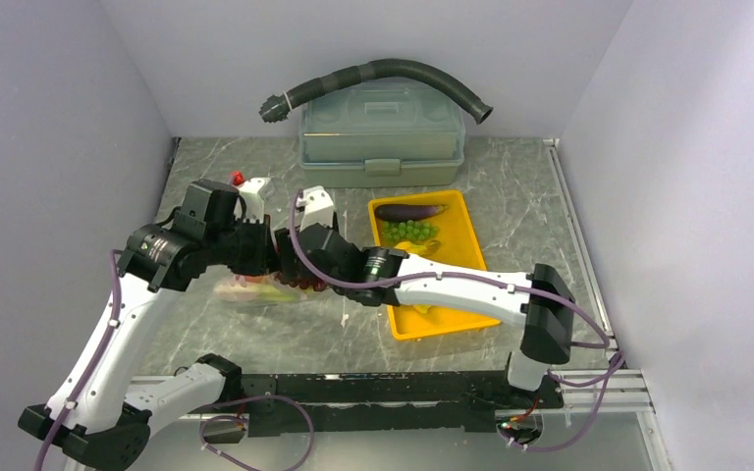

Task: Place the food in the zip-top bag and seal the zipper
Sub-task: Place the fake fruit in the zipper food storage bag.

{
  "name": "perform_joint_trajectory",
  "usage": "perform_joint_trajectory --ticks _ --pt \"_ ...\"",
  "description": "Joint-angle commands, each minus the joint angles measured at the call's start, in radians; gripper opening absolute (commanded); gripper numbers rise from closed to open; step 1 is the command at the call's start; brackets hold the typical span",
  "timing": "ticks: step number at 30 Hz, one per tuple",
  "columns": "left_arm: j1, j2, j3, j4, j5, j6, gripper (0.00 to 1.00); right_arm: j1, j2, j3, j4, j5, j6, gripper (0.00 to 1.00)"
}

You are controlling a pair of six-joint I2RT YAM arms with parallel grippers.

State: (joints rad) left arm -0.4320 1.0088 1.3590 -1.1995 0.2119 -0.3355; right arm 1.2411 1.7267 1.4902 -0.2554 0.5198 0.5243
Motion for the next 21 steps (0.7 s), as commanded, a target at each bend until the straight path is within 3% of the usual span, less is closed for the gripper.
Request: perform_joint_trajectory --ticks 1,11,21 --pt "-0.007 -0.020 0.041 0.047 0.037 -0.028 0.00 -0.005 -0.110 0.001 0.028 -0.008 -0.011 0.73" --pt "-0.006 -0.009 0.031 0.073 0.021 -0.051 0.00 -0.004 -0.260 -0.092 -0.023 -0.042 0.004 0.75" --pt "-0.007 -0.003 0.032 0.087 0.024 -0.063 0.00 -0.003 -0.388 -0.268 -0.023 -0.139 0.092 0.67"
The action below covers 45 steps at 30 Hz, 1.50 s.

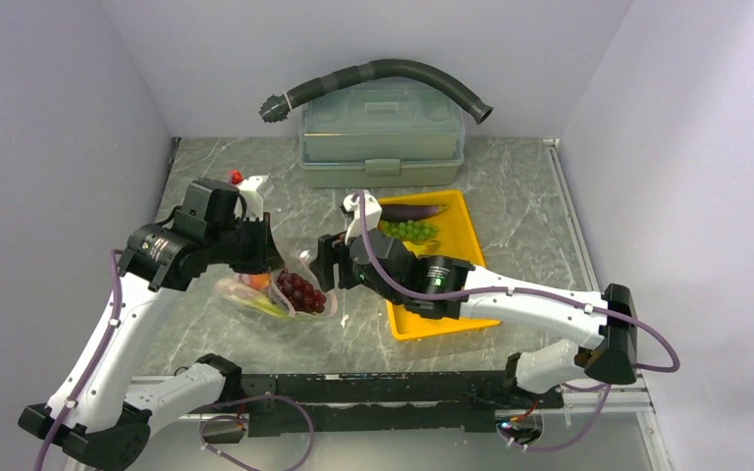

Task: Place the food in the zip-top bag and seal the zipper
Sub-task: Place the fake fruit in the zipper food storage bag, then adjust the zipper food storage bag at the center of the board.

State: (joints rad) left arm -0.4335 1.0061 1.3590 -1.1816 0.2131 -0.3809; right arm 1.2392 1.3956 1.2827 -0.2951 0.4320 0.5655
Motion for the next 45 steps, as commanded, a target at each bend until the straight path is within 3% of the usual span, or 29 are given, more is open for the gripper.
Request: perform_joint_trajectory --ticks 1,14,36,38,41,45 --pt "-0.005 0.000 0.032 0.072 0.025 -0.020 0.00 -0.001 -0.062 -0.073 0.017 -0.053 0.056 0.65" --pt "-0.004 0.000 0.037 0.074 0.034 -0.025 0.00 -0.003 -0.058 -0.197 0.035 -0.084 0.146 0.51" --pt "-0.005 -0.016 0.054 0.060 0.050 -0.028 0.00 -0.055 0.048 -0.240 0.112 -0.141 0.231 0.27" --pt "-0.005 -0.018 0.055 0.060 0.058 -0.029 0.00 -0.055 0.042 -0.238 0.116 -0.143 0.229 0.22" --pt "-0.004 -0.020 0.061 0.054 0.053 -0.028 0.00 -0.055 0.019 -0.221 0.107 -0.142 0.216 0.00" --pt "-0.004 -0.020 0.071 0.037 0.029 -0.023 0.00 -0.055 -0.025 -0.170 0.068 -0.131 0.172 0.00"
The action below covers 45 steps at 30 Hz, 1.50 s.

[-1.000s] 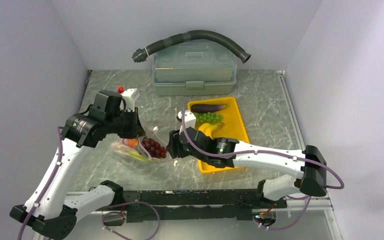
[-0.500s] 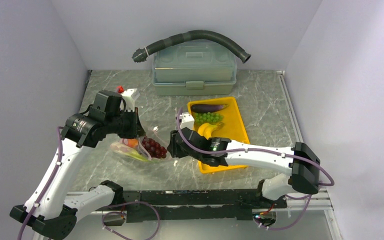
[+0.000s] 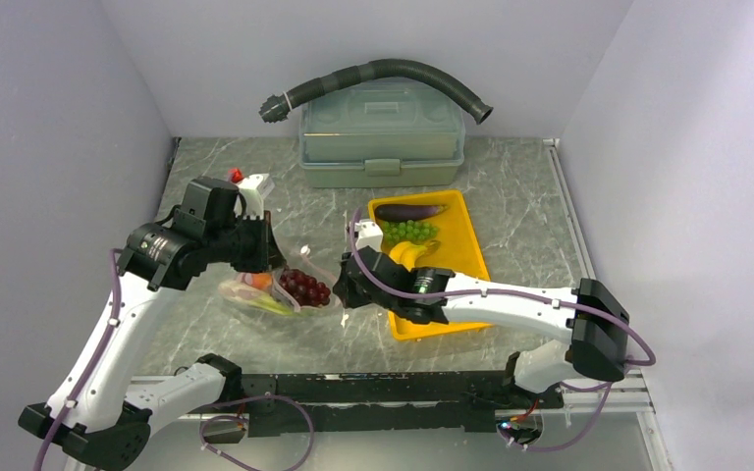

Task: Place the food in the zip-top bag and seal the zipper
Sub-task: Adjust the zipper food storage bag at the center of the board.

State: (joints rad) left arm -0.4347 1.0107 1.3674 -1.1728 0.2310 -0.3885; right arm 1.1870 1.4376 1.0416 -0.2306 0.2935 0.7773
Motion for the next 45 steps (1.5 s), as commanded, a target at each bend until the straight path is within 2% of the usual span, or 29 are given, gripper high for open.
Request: perform_joint_trajectory --ticks 1,6,13,25,39,45 --pt "-0.004 -0.024 0.064 0.024 0.004 -0.014 0.00 -0.003 -0.078 0.091 -0.009 0.008 -0.055 0.00" --pt "-0.003 -0.031 0.069 0.009 -0.016 -0.012 0.00 -0.003 -0.111 0.222 -0.104 0.004 -0.123 0.00" --pt "-0.003 -0.033 0.094 0.001 -0.019 -0.012 0.01 -0.011 -0.118 0.310 -0.198 0.016 -0.175 0.00" --pt "-0.004 -0.027 0.131 -0.021 -0.028 -0.002 0.01 -0.035 -0.090 0.260 -0.173 0.004 -0.175 0.00" --pt "-0.003 0.018 0.255 -0.105 -0.115 0.045 0.01 -0.098 0.038 0.189 -0.039 -0.110 -0.117 0.00" --pt "-0.004 0.011 0.205 -0.080 -0.093 0.037 0.01 -0.113 0.049 0.181 -0.031 -0.113 -0.112 0.00"
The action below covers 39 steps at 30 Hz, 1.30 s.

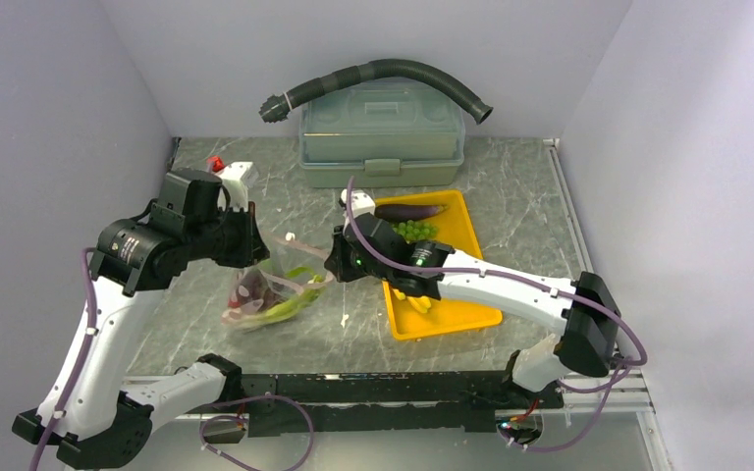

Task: Place the food in the zip-top bag and seal the zipper
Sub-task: Adjust the zipper food storage bag at the center of the board, then pick up the fake fruit from the bin.

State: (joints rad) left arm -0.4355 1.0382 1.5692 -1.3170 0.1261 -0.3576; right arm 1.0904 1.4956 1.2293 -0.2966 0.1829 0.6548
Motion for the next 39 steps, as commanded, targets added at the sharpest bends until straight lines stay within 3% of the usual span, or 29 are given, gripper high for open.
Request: perform_joint_trajectory --ticks 1,3,7,15,26,39 --pt "-0.003 -0.018 -0.011 0.072 0.014 0.006 0.01 -0.018 -0.016 -0.010 0.033 0.000 0.010 0.00" --pt "-0.002 -0.018 -0.038 0.090 0.020 0.003 0.01 -0.020 -0.031 -0.013 0.025 0.004 0.005 0.02" --pt "-0.003 -0.014 -0.080 0.125 0.030 0.001 0.01 -0.020 -0.075 -0.006 0.000 0.012 -0.017 0.26" --pt "-0.003 -0.003 -0.127 0.167 0.041 -0.001 0.00 -0.022 -0.209 0.016 -0.085 0.095 -0.064 0.59" --pt "-0.002 0.013 -0.139 0.211 0.054 0.017 0.00 -0.104 -0.328 0.015 -0.230 0.320 -0.149 0.71" --pt "-0.003 -0.029 -0.212 0.301 0.094 0.044 0.00 -0.324 -0.242 -0.008 -0.220 0.253 -0.207 0.82"
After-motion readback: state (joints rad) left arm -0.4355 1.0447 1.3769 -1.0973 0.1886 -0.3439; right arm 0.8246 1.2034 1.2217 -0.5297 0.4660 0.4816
